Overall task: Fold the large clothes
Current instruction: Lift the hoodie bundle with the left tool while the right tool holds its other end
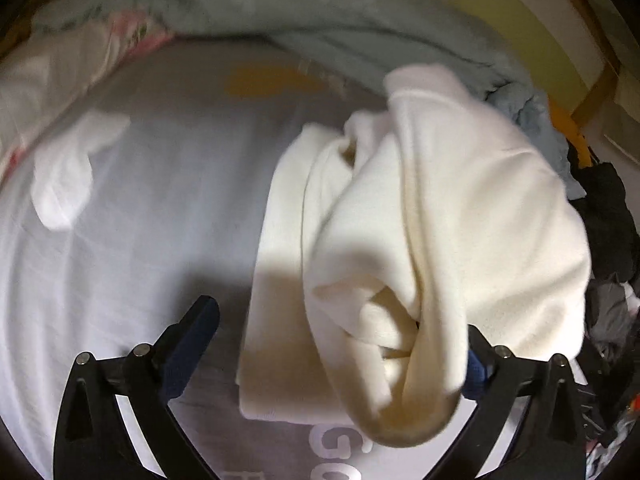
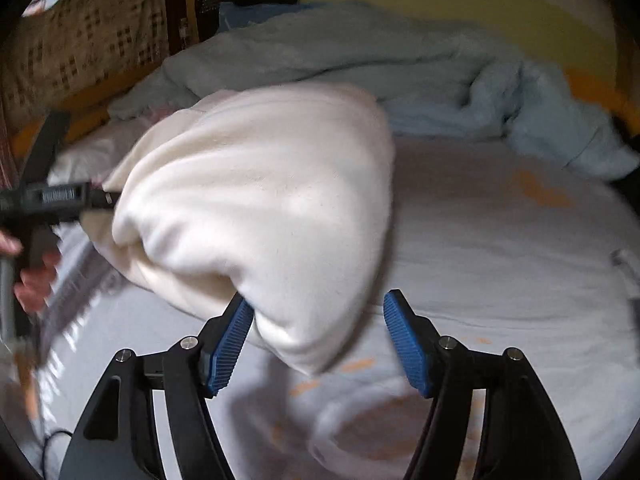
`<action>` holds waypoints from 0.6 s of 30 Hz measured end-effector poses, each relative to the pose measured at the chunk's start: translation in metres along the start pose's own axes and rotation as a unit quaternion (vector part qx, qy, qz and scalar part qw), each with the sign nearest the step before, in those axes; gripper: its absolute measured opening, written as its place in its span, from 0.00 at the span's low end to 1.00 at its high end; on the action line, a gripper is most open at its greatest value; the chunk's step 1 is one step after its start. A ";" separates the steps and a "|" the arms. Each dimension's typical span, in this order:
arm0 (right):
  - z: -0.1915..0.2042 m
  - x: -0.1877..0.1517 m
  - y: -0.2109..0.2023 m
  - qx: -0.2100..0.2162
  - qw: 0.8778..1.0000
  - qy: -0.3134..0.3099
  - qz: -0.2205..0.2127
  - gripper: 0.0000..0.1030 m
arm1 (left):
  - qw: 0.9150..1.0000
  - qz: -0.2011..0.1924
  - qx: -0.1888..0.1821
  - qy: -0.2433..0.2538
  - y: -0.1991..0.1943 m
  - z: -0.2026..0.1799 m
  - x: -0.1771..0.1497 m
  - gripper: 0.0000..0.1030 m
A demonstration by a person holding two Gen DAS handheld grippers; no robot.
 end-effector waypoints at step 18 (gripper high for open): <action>0.006 0.004 -0.056 -0.103 0.984 0.000 -0.142 0.30 | 0.978 -0.136 0.033 0.158 -0.068 -0.104 -0.042 0.21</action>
Point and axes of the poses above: each gripper's, at about its wrist camera, not at the fingertips, and y roughly the way its jaws point, z to its left, x to its top, the point moved 3 cm from there along y, roughly the way its jaws point, and after that the axes turned 4 degrees about z, right-handed, at the moved point
